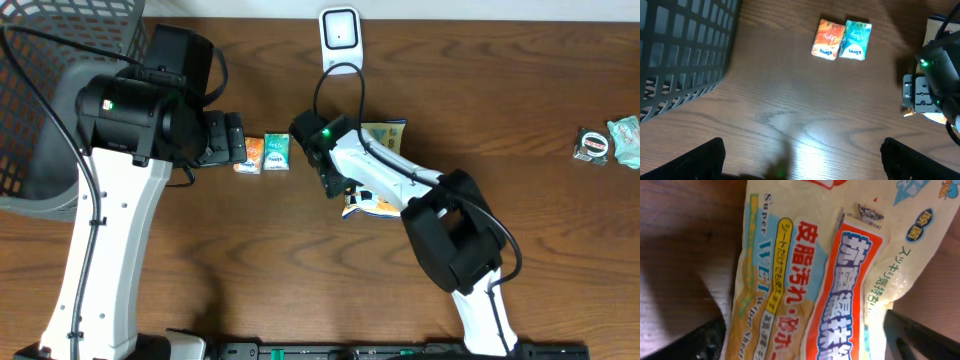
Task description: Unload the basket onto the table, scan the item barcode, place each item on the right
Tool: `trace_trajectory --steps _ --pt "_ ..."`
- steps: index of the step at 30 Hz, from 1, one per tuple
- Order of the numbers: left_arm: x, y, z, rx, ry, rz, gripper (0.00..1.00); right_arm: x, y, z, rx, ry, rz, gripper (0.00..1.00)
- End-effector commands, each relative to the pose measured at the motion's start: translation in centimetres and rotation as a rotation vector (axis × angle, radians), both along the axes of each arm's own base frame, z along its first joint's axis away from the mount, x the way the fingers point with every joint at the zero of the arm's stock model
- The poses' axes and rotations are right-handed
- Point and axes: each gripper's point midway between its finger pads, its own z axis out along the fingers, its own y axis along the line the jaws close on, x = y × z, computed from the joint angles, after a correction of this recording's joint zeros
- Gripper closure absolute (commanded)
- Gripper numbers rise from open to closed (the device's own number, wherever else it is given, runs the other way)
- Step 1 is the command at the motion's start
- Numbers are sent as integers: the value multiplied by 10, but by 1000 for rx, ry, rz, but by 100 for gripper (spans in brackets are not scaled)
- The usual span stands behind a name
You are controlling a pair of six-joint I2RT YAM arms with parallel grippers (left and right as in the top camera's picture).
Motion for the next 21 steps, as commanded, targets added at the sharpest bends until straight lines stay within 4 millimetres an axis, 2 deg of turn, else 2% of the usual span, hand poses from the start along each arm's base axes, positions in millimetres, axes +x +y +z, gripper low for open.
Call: trace_trajectory --steps 1,5,7,9,10,11,15,18,21 --pt "-1 1 -1 5 6 6 2 -10 -17 -40 -56 87 -40 23" --pt "-1 1 -1 5 6 6 2 -12 -21 -47 -58 111 -51 37" --pt "-1 1 -1 5 6 6 2 -14 -21 -51 -35 136 -63 66" --pt "-1 1 -1 5 6 6 2 -16 -19 -53 -3 170 -57 83" --pt "-1 1 -1 5 6 6 2 -17 -18 -54 17 190 -48 94" --pt "-1 1 -1 5 6 6 2 -18 -16 -53 32 205 -39 99" --pt "-1 1 -1 5 6 6 2 -15 -17 -38 84 217 -53 99" --pt "-1 1 -1 5 6 6 2 -5 -11 -9 192 216 -37 99" --pt "-1 1 -1 5 6 6 2 3 7 32 409 221 21 99"
